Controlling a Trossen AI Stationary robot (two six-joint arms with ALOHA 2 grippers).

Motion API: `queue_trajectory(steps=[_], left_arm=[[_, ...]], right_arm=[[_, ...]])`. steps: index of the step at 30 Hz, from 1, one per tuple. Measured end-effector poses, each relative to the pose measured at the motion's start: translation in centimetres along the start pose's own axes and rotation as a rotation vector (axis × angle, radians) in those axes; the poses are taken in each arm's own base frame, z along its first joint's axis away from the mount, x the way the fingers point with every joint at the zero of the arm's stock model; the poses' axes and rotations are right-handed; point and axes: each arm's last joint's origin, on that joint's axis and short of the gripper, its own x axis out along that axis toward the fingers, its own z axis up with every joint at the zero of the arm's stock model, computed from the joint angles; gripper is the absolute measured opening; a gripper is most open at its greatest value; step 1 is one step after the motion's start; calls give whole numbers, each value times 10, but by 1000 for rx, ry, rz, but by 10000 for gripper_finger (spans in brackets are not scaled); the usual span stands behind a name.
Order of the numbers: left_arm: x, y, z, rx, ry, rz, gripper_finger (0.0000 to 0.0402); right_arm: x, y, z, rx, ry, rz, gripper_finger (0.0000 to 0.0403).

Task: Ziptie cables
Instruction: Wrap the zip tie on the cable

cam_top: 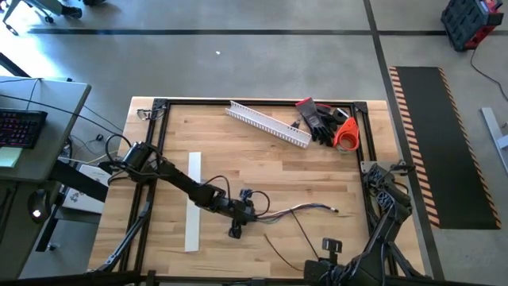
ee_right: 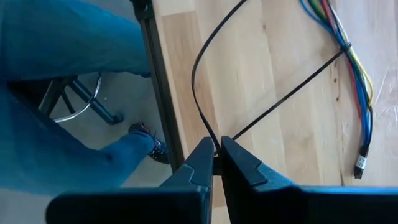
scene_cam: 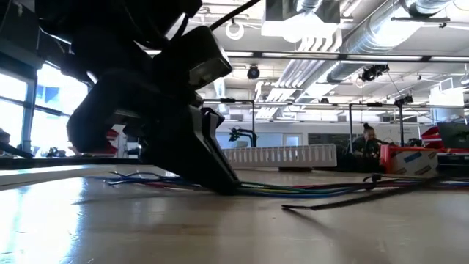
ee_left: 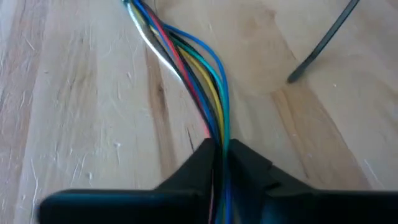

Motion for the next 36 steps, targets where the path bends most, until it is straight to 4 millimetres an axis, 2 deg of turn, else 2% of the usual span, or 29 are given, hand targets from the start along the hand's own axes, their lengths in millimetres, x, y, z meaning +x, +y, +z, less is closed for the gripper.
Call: queue_trajectory(steps=[2,6,13,19,29,36], left_arm=[[0,0,6,-2,-3,-1,11],[-7,-1,21,-20,-8,-3,17],[-27,1,45,-7,-28,23,5],[-32,1,49,-2,-50,24,2],[-32,-1,50,1,-56,11,1],[-33,-2,51,1,-64,7,1]], right_arm=[[1,-2,4,9,-6,-5,0],[3,-6,11,27,-7,-10,0],[5,-11,21,85,8,-9,0],[8,-11,20,177,27,-12,0],[49,-22,18,313,175,-138,0],[51,-23,20,325,164,-150,0]])
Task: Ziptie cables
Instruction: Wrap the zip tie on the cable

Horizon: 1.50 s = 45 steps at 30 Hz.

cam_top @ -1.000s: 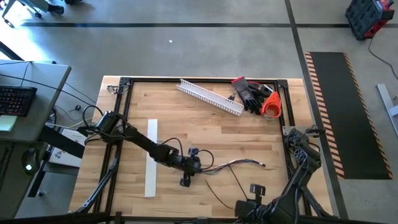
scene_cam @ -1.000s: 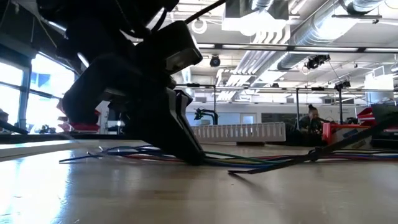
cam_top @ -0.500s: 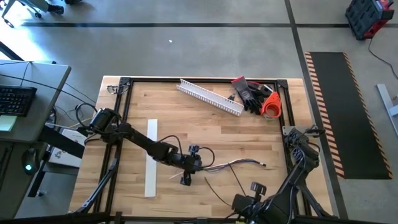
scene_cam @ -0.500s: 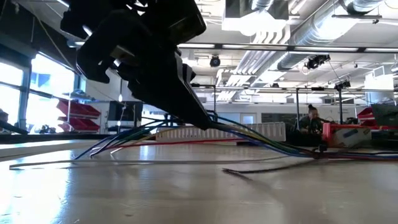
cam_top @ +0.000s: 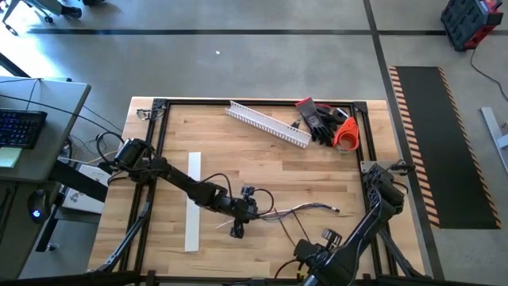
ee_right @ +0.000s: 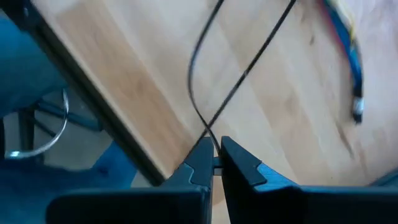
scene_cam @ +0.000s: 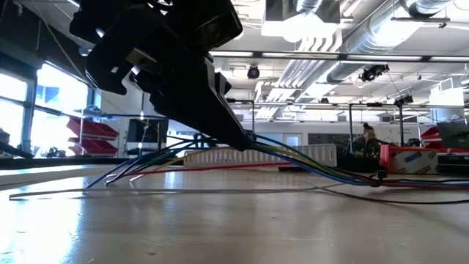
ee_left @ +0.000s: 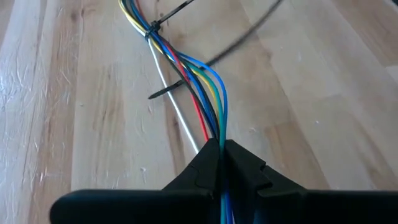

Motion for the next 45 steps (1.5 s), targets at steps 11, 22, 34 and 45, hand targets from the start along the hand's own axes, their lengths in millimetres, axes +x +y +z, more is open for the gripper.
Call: queue_trajectory(steps=[11,22,34,45], left_arm=[[-2,-12,2,10,-26,-30,1],[-2,-11,2,12,-35,-16,1],[0,4,3,6,-34,25,1],[-1,-1,10,11,-55,-7,1]], right_arm=[[1,2,28,-69,-266,4,0],[-20,6,5,-189,-86,105,0],[-59,4,-16,-170,-61,228,0],[-55,-3,19,-174,-80,210,0]])
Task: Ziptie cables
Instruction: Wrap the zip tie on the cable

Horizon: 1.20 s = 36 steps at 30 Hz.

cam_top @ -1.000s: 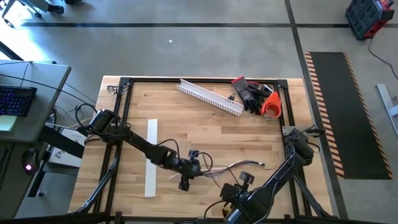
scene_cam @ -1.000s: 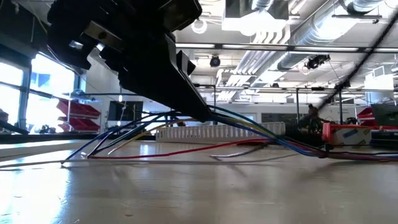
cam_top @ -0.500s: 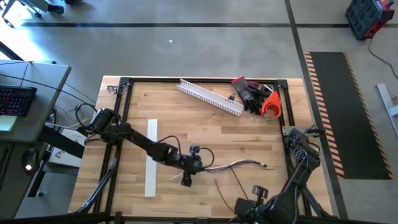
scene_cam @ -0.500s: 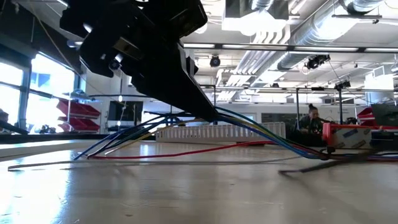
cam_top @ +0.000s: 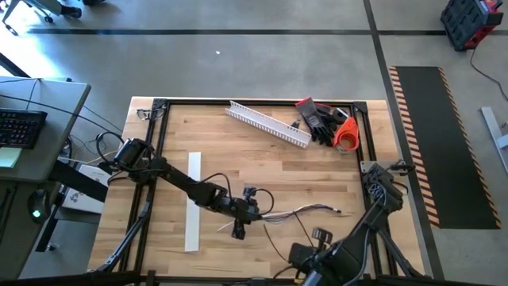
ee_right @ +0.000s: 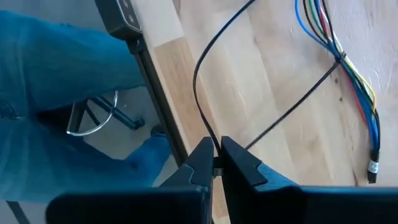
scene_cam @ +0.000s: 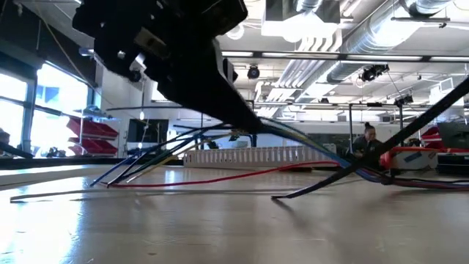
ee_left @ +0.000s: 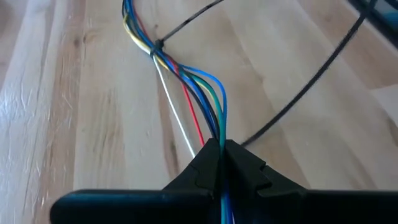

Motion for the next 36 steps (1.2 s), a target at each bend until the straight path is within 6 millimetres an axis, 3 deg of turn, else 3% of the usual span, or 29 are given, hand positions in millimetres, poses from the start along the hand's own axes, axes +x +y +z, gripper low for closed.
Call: queue_trajectory(steps=[12,25,29,36], left_arm=[[-1,-1,13,33,-5,-23,1],[-2,-4,11,42,18,-33,1],[-3,-9,9,55,40,-43,1],[-4,-16,-4,102,107,-79,1]], right_arm=[[4,-16,31,16,50,15,0],[11,-31,58,46,-31,-53,0],[30,-29,66,74,-11,-92,0],[89,-21,77,156,87,-181,0]])
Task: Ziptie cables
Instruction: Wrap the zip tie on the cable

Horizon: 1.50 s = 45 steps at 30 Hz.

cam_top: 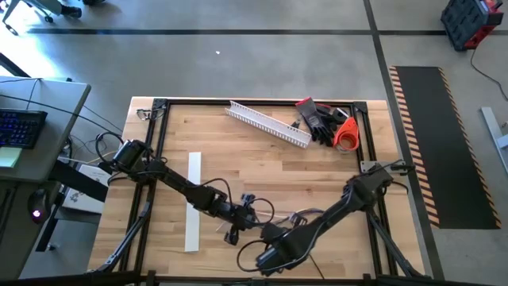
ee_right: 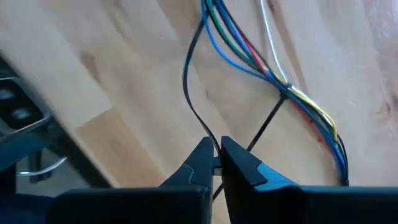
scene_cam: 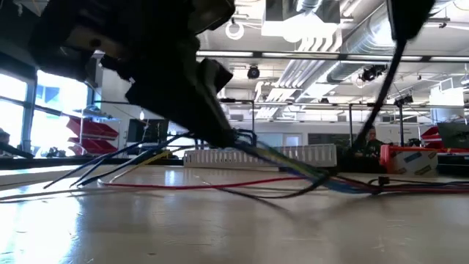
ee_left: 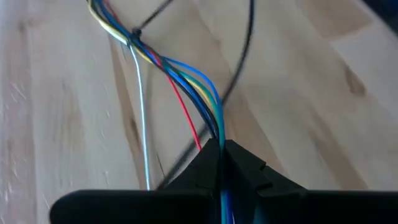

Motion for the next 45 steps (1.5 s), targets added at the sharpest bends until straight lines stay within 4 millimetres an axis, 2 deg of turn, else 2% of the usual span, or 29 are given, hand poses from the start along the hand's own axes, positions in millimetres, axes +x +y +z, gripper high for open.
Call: queue_trajectory(steps=[3,6,10,16,21,26,32,39,45], left_arm=[[1,0,-3,0,25,-19,10],[1,1,-4,19,31,-31,41],[-1,2,-5,40,81,-25,99],[-31,9,-6,52,232,73,158],[-42,-3,-5,95,105,46,158],[-30,-18,-15,116,-120,-41,143],[-13,-16,-16,80,-332,-25,136],[9,-7,-19,59,-379,-2,138],[16,-8,-15,58,-380,1,128]], right_arm=[[21,10,6,2,4,5,0],[31,22,13,-12,-36,81,0],[33,27,19,4,-118,99,0],[33,25,21,16,-214,40,0],[32,25,19,-74,-265,0,0],[32,24,11,-118,-257,-50,0],[28,17,6,-120,-234,-109,0],[17,13,11,-154,-283,-108,0],[17,10,17,-166,-284,-108,0]])
